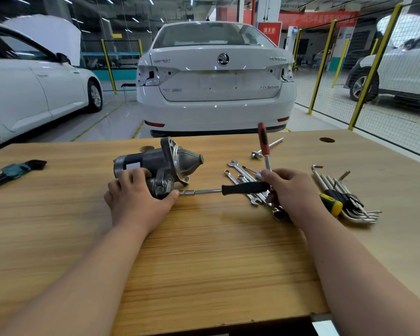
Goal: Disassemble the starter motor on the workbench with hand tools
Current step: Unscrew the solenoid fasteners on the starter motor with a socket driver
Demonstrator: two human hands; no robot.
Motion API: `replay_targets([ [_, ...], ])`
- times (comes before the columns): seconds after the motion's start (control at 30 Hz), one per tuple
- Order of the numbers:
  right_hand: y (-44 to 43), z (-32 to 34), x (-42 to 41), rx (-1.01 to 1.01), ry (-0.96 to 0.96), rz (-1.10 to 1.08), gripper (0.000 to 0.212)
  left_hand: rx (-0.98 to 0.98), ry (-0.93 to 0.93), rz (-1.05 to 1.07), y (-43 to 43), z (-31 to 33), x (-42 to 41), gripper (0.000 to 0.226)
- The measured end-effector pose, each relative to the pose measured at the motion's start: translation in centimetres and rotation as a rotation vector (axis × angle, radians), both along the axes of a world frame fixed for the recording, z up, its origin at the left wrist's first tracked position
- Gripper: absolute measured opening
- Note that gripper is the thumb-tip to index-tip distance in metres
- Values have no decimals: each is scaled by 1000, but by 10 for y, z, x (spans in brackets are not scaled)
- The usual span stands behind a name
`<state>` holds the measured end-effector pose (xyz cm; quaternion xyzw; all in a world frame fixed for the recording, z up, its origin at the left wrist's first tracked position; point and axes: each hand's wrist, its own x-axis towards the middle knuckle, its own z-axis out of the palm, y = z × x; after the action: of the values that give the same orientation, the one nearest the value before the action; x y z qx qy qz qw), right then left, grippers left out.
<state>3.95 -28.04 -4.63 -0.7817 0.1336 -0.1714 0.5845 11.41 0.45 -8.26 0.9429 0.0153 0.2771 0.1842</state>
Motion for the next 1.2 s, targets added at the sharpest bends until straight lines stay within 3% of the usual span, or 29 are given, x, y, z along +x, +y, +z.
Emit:
replay_targets([
  [0.1,3,-1,2,-3,45,-16,34,24,15,-6,1,0,-2,73],
  [0.27,3,-2,1,10,-10,0,15,9,24,-22,2,1,-3,75],
  [0.43,1,1,-1,68,-34,74,13,-28,13,-15,2,3,0,74],
  [0.57,1,2,-3,-9,-6,103,23,-59,-17,-12,3,3,0,72],
  [0.83,1,0,-1,17,-58,111,6,-63,-18,-8,2,7,-4,69],
  [1.03,7,2,-5,-95,12,102,25,-52,-8,41,-1,6,-3,81],
  [1.2,5,2,-5,14,-60,155,10,-21,1,50,-1,6,-1,75],
])
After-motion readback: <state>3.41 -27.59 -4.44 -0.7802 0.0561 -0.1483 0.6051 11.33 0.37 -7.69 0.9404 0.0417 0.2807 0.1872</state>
